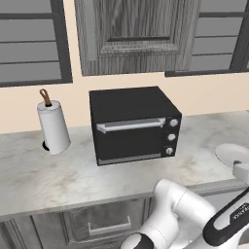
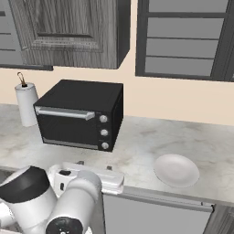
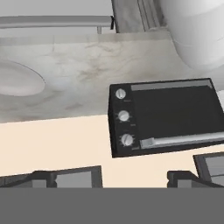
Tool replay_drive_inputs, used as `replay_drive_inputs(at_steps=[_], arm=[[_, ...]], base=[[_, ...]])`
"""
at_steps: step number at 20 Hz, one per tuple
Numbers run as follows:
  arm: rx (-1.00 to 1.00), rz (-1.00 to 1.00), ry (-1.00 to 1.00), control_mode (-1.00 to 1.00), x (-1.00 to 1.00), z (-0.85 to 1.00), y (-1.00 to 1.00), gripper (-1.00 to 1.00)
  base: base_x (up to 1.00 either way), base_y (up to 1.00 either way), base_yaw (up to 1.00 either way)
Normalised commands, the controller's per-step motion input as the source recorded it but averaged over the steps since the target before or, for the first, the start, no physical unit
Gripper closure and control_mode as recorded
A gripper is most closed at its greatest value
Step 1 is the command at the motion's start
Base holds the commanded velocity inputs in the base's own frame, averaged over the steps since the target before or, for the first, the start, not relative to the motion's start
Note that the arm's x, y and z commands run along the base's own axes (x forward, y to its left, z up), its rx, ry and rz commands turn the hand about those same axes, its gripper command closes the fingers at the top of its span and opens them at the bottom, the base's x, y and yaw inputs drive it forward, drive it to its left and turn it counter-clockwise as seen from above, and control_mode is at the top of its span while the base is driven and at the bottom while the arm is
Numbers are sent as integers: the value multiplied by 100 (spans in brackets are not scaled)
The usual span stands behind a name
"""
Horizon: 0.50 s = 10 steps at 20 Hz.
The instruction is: Pull the toaster oven rack outwards. Pick up the baguette from the plate and place it on the toaster oven rack. Close the toaster oven door fully and set the temperature to the lowest setting.
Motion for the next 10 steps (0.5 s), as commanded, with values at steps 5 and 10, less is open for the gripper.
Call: replay_drive_inputs(at_steps=[5, 10], arm=[[1, -9, -5, -100, 10, 11, 86, -100], [13, -8, -2, -100, 31, 23, 65, -100]], base=[[0, 0, 0], [0, 0, 0]])
